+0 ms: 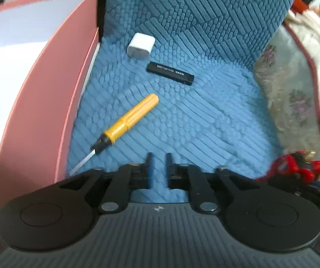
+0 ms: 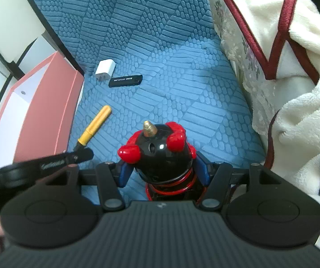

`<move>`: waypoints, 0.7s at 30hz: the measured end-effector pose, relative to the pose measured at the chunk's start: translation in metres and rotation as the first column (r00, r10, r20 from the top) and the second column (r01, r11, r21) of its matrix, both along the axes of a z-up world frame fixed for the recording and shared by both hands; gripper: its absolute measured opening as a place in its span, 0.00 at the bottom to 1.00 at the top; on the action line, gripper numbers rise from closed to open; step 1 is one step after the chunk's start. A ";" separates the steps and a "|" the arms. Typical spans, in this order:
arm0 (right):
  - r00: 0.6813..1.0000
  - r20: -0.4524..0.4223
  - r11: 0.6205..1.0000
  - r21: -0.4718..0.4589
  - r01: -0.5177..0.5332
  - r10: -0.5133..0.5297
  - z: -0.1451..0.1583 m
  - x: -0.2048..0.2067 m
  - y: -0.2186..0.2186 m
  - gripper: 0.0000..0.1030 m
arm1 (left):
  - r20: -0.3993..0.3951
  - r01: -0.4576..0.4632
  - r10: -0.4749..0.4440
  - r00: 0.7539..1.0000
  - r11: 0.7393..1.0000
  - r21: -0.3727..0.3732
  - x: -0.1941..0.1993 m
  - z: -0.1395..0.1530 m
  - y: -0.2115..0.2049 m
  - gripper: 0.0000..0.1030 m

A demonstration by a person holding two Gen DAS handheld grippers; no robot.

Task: Organize rigid objects
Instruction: 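Raise the yellow screwdriver upright in the left tool while the right tool holds the figurine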

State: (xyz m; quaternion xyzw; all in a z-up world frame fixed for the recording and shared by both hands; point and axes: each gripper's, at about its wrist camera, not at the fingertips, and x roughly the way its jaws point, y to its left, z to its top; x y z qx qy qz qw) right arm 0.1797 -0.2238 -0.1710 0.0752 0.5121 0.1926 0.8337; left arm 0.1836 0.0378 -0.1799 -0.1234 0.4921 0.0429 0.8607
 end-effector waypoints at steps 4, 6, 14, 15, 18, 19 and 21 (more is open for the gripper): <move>1.000 -0.006 1.000 -0.006 0.004 -0.004 -0.002 0.002 0.000 0.59 | 0.019 0.059 -0.063 0.998 0.987 0.147 0.021 0.001 -0.002 0.49; 1.000 -0.001 1.000 -0.004 -0.005 0.005 -0.002 0.003 0.001 0.59 | 0.012 0.095 -0.099 0.995 0.978 0.188 0.032 0.000 0.000 0.49; 1.000 -0.004 1.000 0.004 -0.024 0.024 0.000 0.008 0.004 0.59 | -0.117 0.129 -0.111 0.987 0.979 0.156 0.065 -0.026 0.020 0.43; 1.000 -0.006 1.000 0.003 -0.026 0.026 0.000 0.008 0.004 0.59 | -0.128 0.118 -0.100 0.987 0.983 0.139 0.065 -0.028 0.023 0.43; 1.000 -0.011 1.000 -0.008 -0.028 0.028 0.000 0.009 0.005 0.59 | -0.131 0.117 -0.099 0.986 0.983 0.142 0.061 -0.027 0.022 0.40; 0.999 -0.011 0.999 -0.010 -0.030 0.030 -0.001 0.010 0.006 0.59 | -0.130 0.118 -0.099 0.987 0.983 0.144 0.059 -0.026 0.021 0.38; 0.999 -0.020 0.999 -0.011 -0.031 0.031 -0.002 0.011 0.007 0.59 | -0.127 0.114 -0.096 0.987 0.983 0.147 0.055 -0.024 0.020 0.28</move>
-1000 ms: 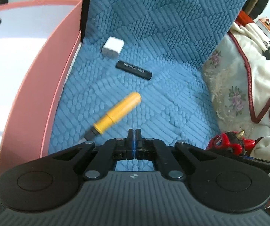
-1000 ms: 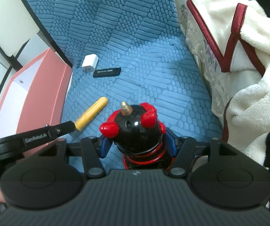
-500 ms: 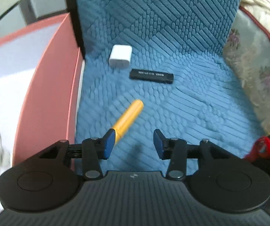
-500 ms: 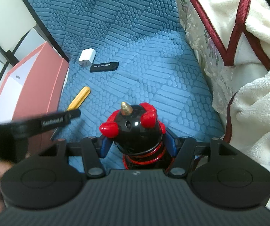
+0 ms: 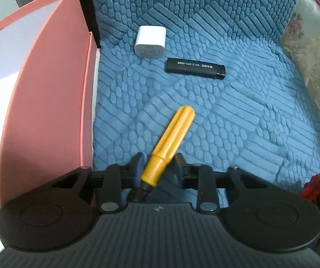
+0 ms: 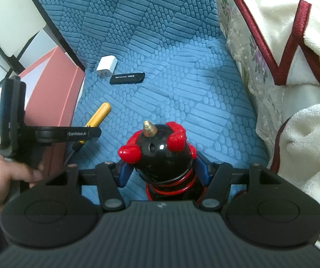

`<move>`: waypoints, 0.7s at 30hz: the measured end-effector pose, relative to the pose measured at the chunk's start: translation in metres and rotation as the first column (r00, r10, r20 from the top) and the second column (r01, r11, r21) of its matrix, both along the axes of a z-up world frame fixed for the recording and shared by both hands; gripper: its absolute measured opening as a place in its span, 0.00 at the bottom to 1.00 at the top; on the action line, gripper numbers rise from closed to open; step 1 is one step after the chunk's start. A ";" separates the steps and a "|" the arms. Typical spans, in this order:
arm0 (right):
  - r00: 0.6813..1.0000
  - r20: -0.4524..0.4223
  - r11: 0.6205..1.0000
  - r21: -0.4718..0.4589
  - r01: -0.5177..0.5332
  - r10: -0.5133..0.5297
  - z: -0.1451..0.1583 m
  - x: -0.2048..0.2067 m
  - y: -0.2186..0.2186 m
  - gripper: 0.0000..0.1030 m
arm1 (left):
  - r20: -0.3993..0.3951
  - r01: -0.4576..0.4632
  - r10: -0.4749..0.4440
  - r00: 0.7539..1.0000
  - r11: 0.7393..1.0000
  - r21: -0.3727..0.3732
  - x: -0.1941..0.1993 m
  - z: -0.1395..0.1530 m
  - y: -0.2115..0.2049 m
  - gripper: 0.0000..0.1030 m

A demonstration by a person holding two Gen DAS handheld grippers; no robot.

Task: Organize rigid objects
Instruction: 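Raise the yellow screwdriver upright in the left tool while the right tool holds the figurine, then carry the screwdriver with the left tool while the right tool carries the figurine over the pink box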

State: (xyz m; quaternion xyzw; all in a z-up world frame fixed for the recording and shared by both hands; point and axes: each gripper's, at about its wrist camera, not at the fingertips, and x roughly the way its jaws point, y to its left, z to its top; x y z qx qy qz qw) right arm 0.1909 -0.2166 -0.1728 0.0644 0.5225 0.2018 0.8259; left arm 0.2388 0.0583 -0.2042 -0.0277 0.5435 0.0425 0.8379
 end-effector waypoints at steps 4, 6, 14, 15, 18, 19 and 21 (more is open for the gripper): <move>1.000 -0.003 1.000 -0.023 -0.006 0.006 -0.001 0.000 0.005 0.59 | 0.006 -0.023 0.023 1.000 1.000 -0.010 -0.007 0.003 -0.001 0.18; 1.000 0.004 1.000 -0.028 -0.014 0.014 0.000 0.000 0.007 0.59 | 0.018 -0.040 0.040 0.999 0.999 -0.026 -0.013 0.007 -0.001 0.18; 0.999 0.031 0.998 -0.048 -0.030 0.031 0.011 -0.006 0.012 0.59 | 0.059 -0.098 0.107 0.993 0.986 -0.134 -0.046 0.031 -0.007 0.18; 0.999 0.035 0.998 -0.050 -0.030 0.032 0.013 -0.009 0.012 0.59 | 0.063 -0.101 0.111 0.992 0.984 -0.145 -0.050 0.035 -0.008 0.18; 0.998 0.043 0.998 -0.052 -0.038 0.041 0.021 -0.017 0.014 0.59 | 0.076 -0.112 0.128 0.989 0.976 -0.187 -0.066 0.050 -0.008 0.18; 0.998 0.048 0.998 -0.054 -0.040 0.043 0.025 -0.020 0.015 0.59 | 0.079 -0.112 0.130 0.988 0.973 -0.202 -0.071 0.056 -0.009 0.18; 0.997 0.059 0.997 -0.060 -0.047 0.050 0.033 -0.028 0.017 0.59 | 0.089 -0.109 0.131 0.987 0.969 -0.222 -0.080 0.068 -0.010 0.18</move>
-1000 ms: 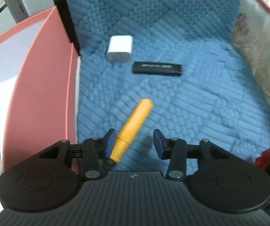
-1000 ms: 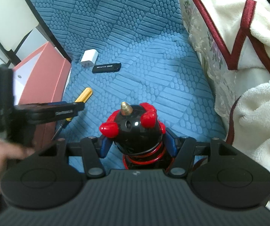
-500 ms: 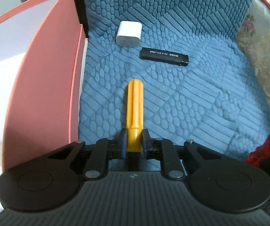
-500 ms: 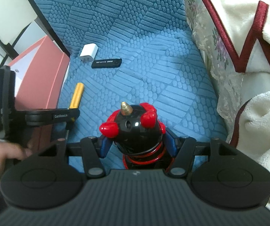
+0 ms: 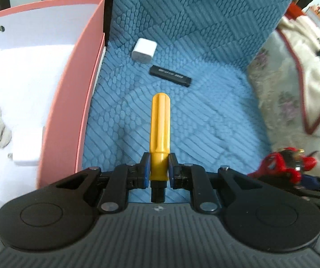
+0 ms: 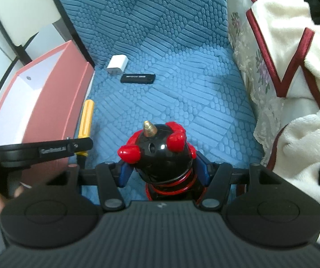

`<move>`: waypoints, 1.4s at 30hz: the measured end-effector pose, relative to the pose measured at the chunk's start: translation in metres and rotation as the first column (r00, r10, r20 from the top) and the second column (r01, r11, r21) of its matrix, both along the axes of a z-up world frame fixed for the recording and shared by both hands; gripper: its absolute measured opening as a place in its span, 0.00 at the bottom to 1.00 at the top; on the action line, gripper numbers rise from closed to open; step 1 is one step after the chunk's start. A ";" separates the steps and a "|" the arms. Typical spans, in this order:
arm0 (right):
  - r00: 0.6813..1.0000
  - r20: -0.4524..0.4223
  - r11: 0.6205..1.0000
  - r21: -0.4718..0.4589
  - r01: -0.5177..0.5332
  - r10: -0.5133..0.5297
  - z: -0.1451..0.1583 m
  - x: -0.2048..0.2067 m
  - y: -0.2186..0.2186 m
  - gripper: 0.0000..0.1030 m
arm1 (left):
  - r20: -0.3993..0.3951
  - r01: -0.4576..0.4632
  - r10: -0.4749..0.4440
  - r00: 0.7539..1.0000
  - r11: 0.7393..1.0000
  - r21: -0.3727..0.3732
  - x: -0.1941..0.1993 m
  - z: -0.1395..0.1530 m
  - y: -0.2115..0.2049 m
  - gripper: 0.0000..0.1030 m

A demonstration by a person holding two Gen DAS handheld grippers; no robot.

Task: Organize rigid objects
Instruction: 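Carry the screwdriver with the left tool while the right tool carries the figurine over the pink box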

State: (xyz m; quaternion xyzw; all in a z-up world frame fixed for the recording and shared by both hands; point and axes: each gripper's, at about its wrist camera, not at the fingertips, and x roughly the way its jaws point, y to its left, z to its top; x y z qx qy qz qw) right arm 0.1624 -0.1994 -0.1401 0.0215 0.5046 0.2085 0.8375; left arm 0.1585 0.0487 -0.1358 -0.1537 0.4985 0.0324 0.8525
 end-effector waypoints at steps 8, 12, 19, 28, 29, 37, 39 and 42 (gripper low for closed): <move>0.998 0.063 1.000 0.009 -0.029 0.029 0.040 -0.035 0.004 0.59 | 0.074 0.007 -0.004 0.997 0.999 -0.034 -0.035 0.055 -0.003 0.18; 0.996 0.087 0.999 0.021 -0.033 0.031 0.057 -0.049 0.006 0.59 | 0.101 0.016 -0.013 0.995 1.000 -0.027 -0.052 0.075 -0.001 0.18; 0.990 0.126 0.997 0.041 -0.071 0.065 0.080 -0.067 0.019 0.59 | 0.131 -0.028 0.034 0.991 0.998 -0.051 -0.077 0.097 0.023 0.18; 0.968 0.183 0.981 0.053 -0.186 0.174 0.108 -0.086 0.065 0.59 | 0.171 -0.118 0.123 0.978 0.992 -0.036 -0.112 0.124 0.073 0.18; 0.963 0.190 0.978 0.054 -0.203 0.189 0.111 -0.088 0.071 0.59 | 0.172 -0.130 0.134 0.976 0.991 -0.035 -0.116 0.126 0.079 0.18; 0.932 0.209 0.943 0.087 -0.321 0.297 0.124 -0.112 0.121 0.59 | 0.172 -0.213 0.215 0.961 0.977 -0.031 -0.150 0.134 0.129 0.18; 0.925 0.210 0.937 0.085 -0.340 0.316 0.125 -0.115 0.133 0.59 | 0.174 -0.229 0.230 0.957 0.973 -0.027 -0.154 0.134 0.142 0.18; 0.917 0.207 0.929 0.079 -0.362 0.340 0.124 -0.114 0.148 0.59 | 0.180 -0.260 0.262 0.948 0.965 -0.035 -0.159 0.136 0.166 0.18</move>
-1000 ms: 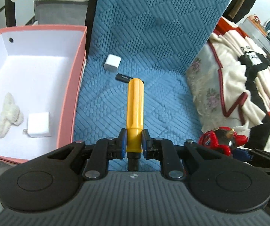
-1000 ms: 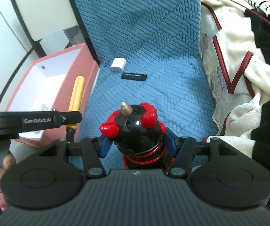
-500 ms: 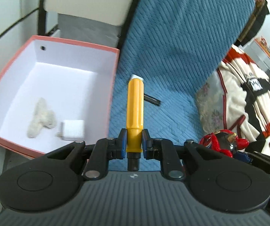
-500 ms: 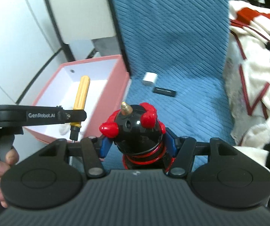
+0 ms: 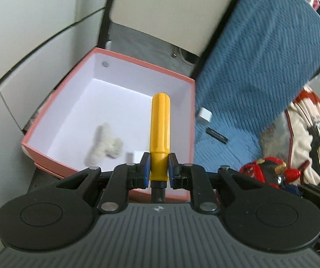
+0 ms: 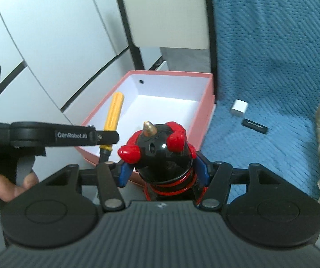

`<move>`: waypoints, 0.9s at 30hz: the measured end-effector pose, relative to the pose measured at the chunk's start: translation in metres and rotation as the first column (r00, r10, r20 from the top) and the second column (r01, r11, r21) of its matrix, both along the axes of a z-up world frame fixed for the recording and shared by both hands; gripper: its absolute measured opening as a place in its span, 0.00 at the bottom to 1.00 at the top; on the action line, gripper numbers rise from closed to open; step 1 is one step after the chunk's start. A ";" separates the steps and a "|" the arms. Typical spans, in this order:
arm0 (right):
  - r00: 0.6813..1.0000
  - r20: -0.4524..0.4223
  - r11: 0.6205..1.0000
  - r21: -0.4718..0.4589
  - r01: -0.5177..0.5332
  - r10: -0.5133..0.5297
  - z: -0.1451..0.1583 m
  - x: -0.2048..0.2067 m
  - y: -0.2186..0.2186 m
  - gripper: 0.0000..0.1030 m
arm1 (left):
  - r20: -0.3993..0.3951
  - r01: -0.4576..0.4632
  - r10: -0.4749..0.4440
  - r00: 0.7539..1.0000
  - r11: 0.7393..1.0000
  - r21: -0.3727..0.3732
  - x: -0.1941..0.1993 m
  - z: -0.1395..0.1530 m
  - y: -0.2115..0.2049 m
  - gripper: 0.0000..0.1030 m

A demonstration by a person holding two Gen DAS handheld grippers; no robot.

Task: Organize rigid objects
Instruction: 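Carry the screwdriver with the left tool while the right tool carries the figurine over the pink box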

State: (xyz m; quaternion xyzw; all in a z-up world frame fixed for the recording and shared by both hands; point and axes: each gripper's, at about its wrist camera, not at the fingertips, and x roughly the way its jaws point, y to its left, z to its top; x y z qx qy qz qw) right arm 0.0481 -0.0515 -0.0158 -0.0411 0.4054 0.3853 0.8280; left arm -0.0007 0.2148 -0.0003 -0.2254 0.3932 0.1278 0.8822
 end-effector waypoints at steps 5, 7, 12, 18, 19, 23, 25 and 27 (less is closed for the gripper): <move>1.000 -0.005 1.000 -0.016 -0.016 0.016 -0.002 0.008 0.025 0.59 | -0.001 -0.021 0.021 1.000 1.000 -0.005 0.007 -0.004 0.033 0.18; 1.000 -0.014 1.000 -0.024 -0.017 0.016 -0.005 0.012 0.035 0.59 | -0.007 -0.027 0.027 1.000 1.000 -0.011 0.014 -0.009 0.046 0.18; 0.999 -0.033 0.998 -0.055 -0.027 0.025 -0.016 0.027 0.063 0.59 | -0.038 -0.032 0.031 0.999 0.999 -0.019 0.039 -0.027 0.072 0.18; 0.997 -0.058 0.993 -0.108 -0.051 0.045 -0.036 0.045 0.095 0.59 | -0.085 -0.045 0.041 0.996 0.998 -0.044 0.067 -0.056 0.102 0.19; 0.997 -0.062 0.992 -0.117 -0.055 0.048 -0.040 0.048 0.100 0.59 | -0.095 -0.045 0.041 0.995 0.998 -0.046 0.073 -0.062 0.107 0.18; 0.993 -0.099 0.987 -0.144 -0.071 0.057 -0.058 0.060 0.118 0.59 | -0.135 -0.048 0.040 0.990 0.997 -0.059 0.091 -0.083 0.123 0.19; 0.992 -0.111 0.984 -0.161 -0.079 0.062 -0.067 0.063 0.128 0.59 | -0.158 -0.048 0.038 0.987 0.997 -0.056 0.097 -0.094 0.129 0.19; 0.990 -0.120 0.980 -0.173 -0.095 0.075 -0.075 0.065 0.138 0.59 | -0.177 -0.042 0.033 0.984 0.998 -0.051 0.104 -0.104 0.134 0.19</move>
